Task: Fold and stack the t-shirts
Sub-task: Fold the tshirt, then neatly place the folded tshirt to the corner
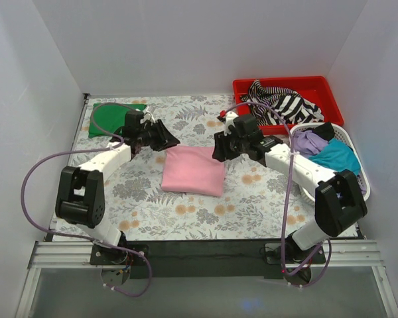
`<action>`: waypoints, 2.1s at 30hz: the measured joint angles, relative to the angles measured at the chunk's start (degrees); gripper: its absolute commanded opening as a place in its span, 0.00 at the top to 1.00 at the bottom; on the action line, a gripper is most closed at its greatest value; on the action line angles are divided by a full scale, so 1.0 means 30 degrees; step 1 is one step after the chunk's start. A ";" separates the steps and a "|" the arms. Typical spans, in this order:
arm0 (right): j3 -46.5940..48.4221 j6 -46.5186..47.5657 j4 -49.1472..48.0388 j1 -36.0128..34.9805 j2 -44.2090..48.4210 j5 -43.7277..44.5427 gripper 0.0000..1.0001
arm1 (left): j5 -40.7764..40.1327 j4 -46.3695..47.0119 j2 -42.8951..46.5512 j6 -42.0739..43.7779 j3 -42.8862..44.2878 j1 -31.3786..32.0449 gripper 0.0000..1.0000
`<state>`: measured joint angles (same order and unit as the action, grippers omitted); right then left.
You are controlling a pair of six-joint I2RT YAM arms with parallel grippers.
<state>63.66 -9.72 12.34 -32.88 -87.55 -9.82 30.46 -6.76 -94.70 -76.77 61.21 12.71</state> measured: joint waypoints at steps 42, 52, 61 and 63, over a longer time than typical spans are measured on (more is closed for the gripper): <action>-0.0007 -0.1188 0.0831 -0.3745 -0.0809 0.2317 0.45 | -0.4437 -0.2186 0.7213 -0.0889 -0.4998 0.0911 0.73; 0.0568 -0.1617 0.0969 -0.6470 -0.5566 0.2463 0.46 | -0.5464 -0.3147 0.7206 -0.0867 -0.4867 0.0911 0.45; 0.1078 -0.1173 0.2004 -0.6608 -0.2885 0.5421 0.41 | -0.6754 -0.3351 0.5770 -0.0685 -0.4787 0.0867 0.15; 0.1479 -0.1005 0.2149 -0.6499 -0.1683 0.6135 0.40 | -0.6885 -0.3388 0.4568 -0.0612 -0.4473 0.0721 0.15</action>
<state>68.10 -12.73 18.79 -52.38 -92.60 8.58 9.80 -16.93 -80.99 -78.61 47.79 14.87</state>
